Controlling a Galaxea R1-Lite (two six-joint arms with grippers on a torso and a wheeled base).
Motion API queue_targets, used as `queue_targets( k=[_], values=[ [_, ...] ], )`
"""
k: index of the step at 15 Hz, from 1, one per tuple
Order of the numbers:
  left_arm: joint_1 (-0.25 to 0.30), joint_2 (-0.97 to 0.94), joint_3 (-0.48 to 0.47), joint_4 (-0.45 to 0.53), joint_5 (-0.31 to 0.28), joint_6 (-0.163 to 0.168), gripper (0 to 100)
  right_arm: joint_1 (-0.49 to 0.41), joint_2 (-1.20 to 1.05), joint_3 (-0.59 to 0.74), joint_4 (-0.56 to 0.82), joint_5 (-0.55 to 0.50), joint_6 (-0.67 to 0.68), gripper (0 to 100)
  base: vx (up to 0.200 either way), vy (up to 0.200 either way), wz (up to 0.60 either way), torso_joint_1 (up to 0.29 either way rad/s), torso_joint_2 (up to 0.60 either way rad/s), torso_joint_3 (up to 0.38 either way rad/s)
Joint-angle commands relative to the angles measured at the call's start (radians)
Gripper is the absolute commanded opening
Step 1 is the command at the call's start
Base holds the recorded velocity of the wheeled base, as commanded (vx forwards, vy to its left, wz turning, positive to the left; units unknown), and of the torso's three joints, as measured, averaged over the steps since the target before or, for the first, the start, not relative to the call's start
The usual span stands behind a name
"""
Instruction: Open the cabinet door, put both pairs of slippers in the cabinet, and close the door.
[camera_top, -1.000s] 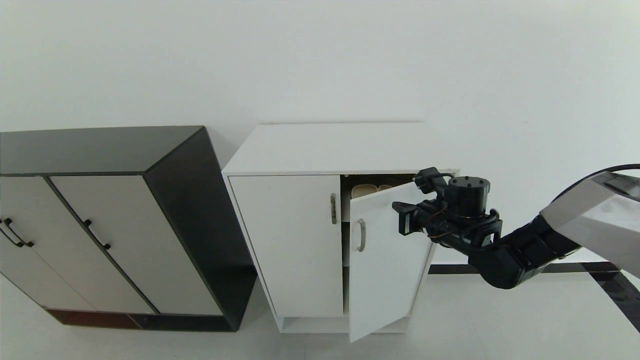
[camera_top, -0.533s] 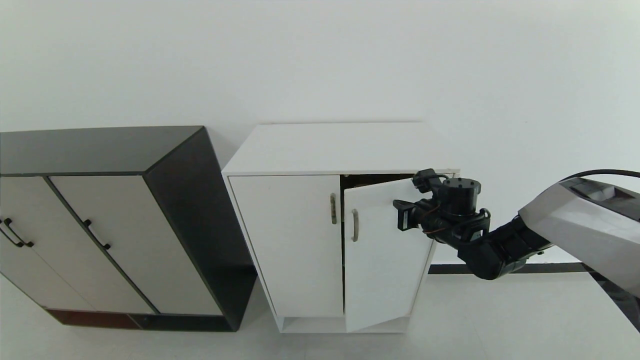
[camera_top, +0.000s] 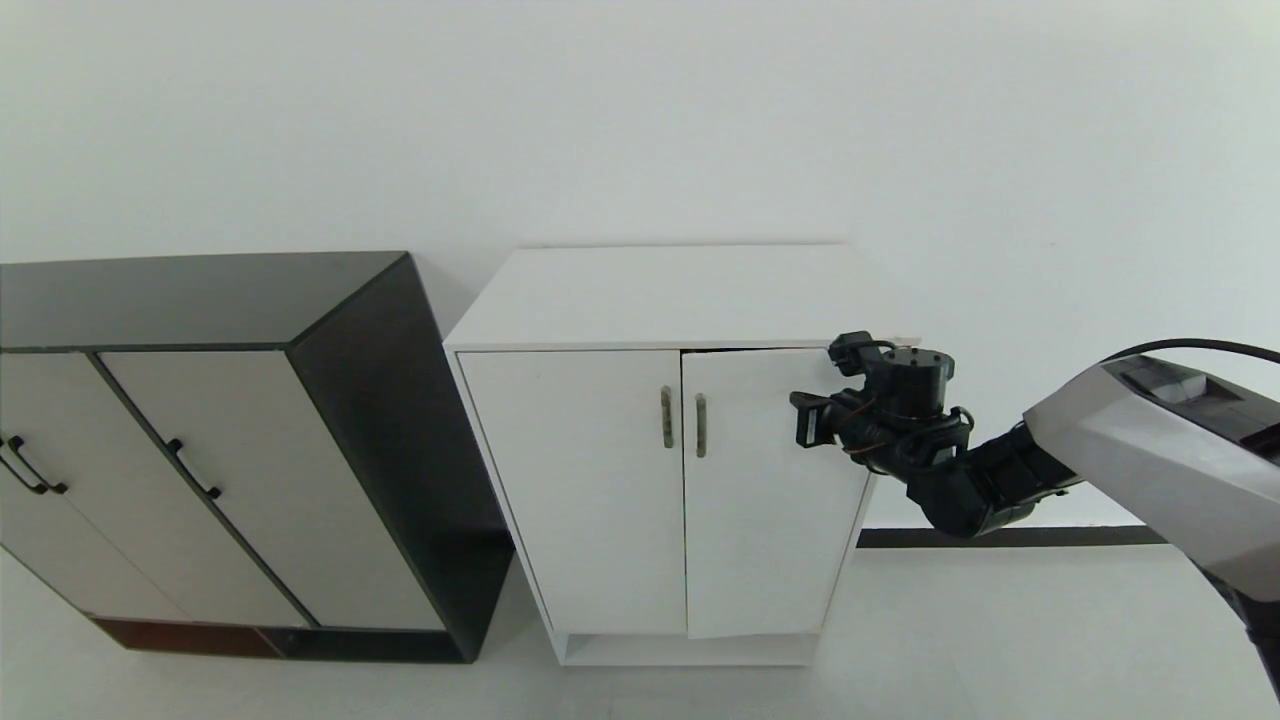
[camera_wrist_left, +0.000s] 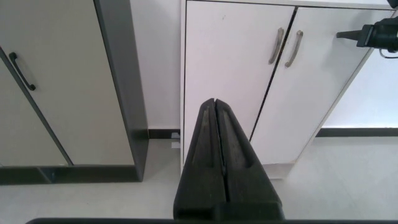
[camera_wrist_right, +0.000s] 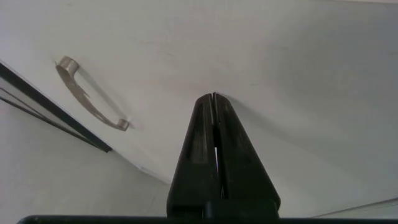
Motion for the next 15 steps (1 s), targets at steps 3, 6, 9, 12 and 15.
queue_targets(
  k=[3,6,9,12,15],
  values=[
    [0.000,0.000,0.000,0.000,0.000,-0.001,0,-0.004,0.005,-0.006,0.001,0.001,0.000,0,0.000,0.000,0.00,0.000,0.00,0.000],
    [0.000,0.000,0.000,0.000,0.000,-0.001,0,-0.005,0.015,-0.017,-0.001,0.001,0.000,0,0.000,0.000,0.00,0.000,0.00,0.000],
    [0.000,0.000,0.000,0.000,0.000,0.001,0,-0.008,0.017,-0.018,-0.001,0.001,-0.001,0,0.000,0.000,0.00,0.000,0.00,0.000],
    [0.000,0.000,0.000,0.000,0.000,-0.001,0,-0.010,0.017,-0.018,-0.001,0.001,0.000,0,0.000,0.000,0.00,0.000,0.00,0.000],
    [0.000,0.000,0.000,0.000,0.000,0.001,0,-0.011,0.018,-0.018,-0.001,0.001,0.000,0,0.000,0.000,0.00,0.000,0.00,0.000]
  ],
)
